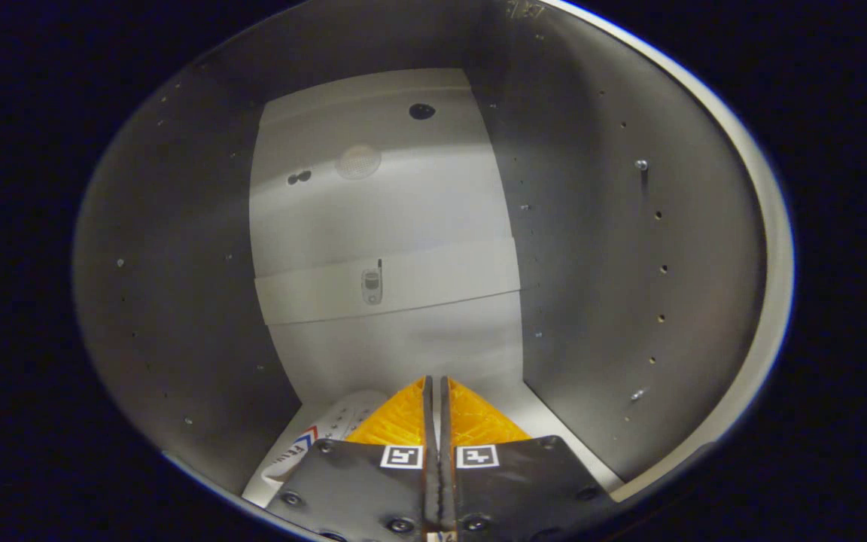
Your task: Open the shoe cabinet door, grab the shoes and put them into the shoe cabinet, then close the shoe cabinet door.
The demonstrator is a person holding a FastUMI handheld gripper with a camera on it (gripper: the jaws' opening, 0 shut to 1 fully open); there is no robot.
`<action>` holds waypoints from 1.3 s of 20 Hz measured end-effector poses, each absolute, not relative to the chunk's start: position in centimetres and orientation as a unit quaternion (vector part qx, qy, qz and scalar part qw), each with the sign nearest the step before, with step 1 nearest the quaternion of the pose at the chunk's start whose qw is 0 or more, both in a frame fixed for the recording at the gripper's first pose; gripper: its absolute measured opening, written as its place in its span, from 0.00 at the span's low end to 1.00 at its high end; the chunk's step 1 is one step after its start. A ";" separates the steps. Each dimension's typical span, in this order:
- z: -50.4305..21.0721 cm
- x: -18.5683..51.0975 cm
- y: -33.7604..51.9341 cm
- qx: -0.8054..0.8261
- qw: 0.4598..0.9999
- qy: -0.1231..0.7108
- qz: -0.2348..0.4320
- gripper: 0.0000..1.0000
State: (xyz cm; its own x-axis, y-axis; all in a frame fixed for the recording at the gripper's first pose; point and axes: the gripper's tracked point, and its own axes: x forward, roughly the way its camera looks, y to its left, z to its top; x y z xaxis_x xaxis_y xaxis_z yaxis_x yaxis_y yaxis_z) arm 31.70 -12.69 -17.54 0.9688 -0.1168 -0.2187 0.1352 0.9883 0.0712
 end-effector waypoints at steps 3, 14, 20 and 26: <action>-18.0 32.7 -12.5 0.060 0.991 0.109 -0.056 0.02; -16.1 31.1 -11.2 0.024 0.996 0.078 -0.047 0.02; -14.3 26.8 -9.6 0.028 0.996 0.078 -0.042 0.02; -11.9 19.8 -8.2 0.027 0.996 0.070 -0.056 0.02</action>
State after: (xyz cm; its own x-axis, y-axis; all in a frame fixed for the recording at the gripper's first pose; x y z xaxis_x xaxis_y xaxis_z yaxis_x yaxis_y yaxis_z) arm 19.76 -8.19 -11.88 0.9839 -0.1077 -0.1429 0.1153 0.9923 0.0458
